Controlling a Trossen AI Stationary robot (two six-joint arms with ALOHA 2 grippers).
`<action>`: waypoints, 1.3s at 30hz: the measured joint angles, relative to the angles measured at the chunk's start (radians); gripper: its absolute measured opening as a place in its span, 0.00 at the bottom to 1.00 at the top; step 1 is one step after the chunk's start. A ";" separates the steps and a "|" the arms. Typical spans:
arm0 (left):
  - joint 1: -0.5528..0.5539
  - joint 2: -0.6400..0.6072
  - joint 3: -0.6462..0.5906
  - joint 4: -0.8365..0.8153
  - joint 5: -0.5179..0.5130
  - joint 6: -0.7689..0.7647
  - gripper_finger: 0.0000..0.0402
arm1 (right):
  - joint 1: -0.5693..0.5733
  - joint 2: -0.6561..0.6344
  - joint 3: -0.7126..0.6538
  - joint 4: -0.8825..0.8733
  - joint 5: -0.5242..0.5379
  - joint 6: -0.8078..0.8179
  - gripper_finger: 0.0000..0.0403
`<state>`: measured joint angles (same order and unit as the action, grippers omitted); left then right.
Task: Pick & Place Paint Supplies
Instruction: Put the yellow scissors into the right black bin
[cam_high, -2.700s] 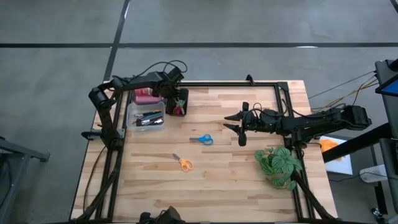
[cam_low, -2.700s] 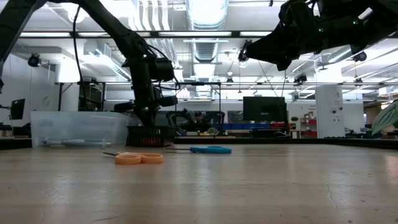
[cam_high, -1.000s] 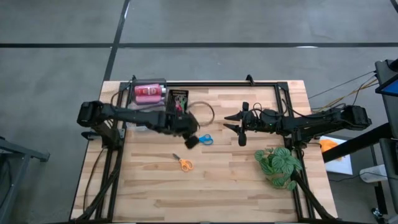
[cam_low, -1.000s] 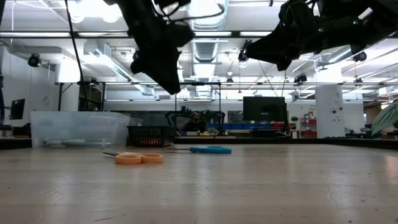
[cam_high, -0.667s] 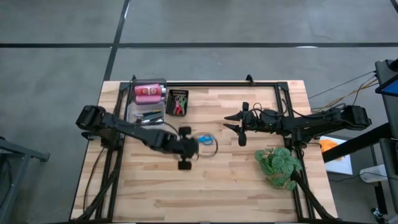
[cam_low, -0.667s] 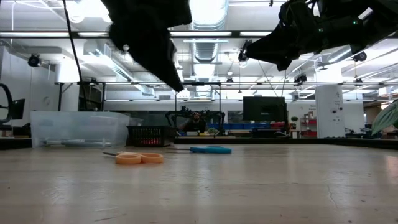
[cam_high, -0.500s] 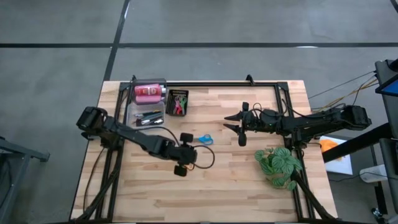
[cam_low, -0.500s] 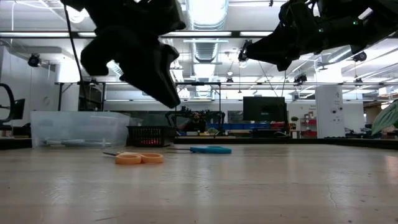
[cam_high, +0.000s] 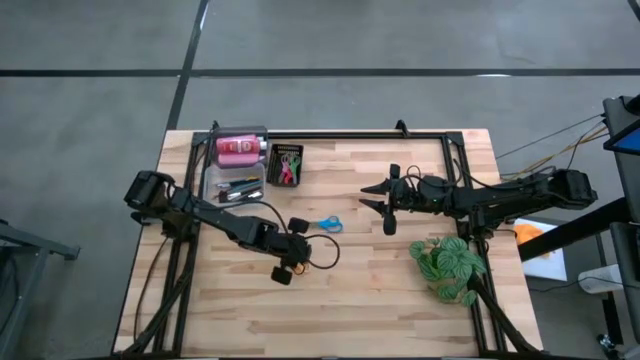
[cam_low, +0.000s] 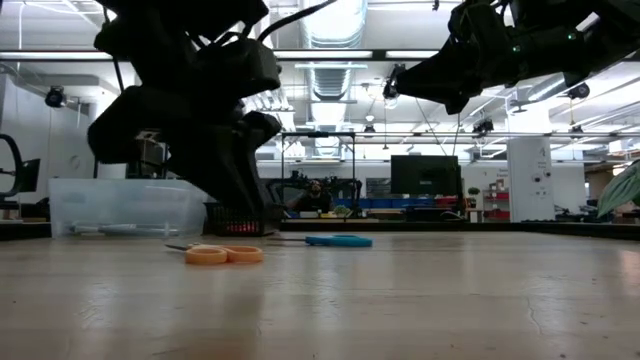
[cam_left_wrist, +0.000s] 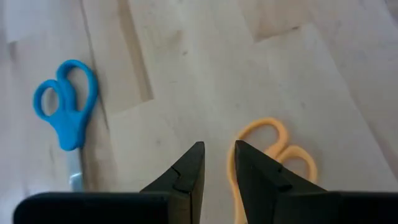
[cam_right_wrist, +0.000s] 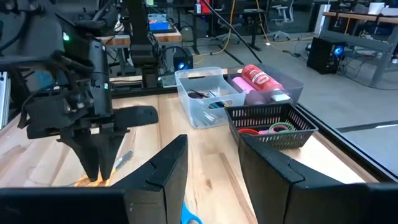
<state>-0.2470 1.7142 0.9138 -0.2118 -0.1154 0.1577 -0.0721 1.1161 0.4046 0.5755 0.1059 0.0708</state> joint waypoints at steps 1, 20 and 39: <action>0.001 0.000 -0.003 0.003 0.010 0.000 0.22 | 0.000 0.000 0.000 0.000 0.000 -0.001 0.35; 0.034 0.107 0.000 0.043 0.044 -0.061 0.22 | 0.000 0.000 0.000 0.001 0.000 -0.001 0.35; 0.041 0.107 -0.002 0.040 0.041 -0.079 0.01 | 0.000 0.000 0.000 0.002 0.000 -0.003 0.35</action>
<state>-0.2058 1.8214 0.9123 -0.1719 -0.0742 0.0784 -0.0721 1.1160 0.4046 0.5770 0.1061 0.0681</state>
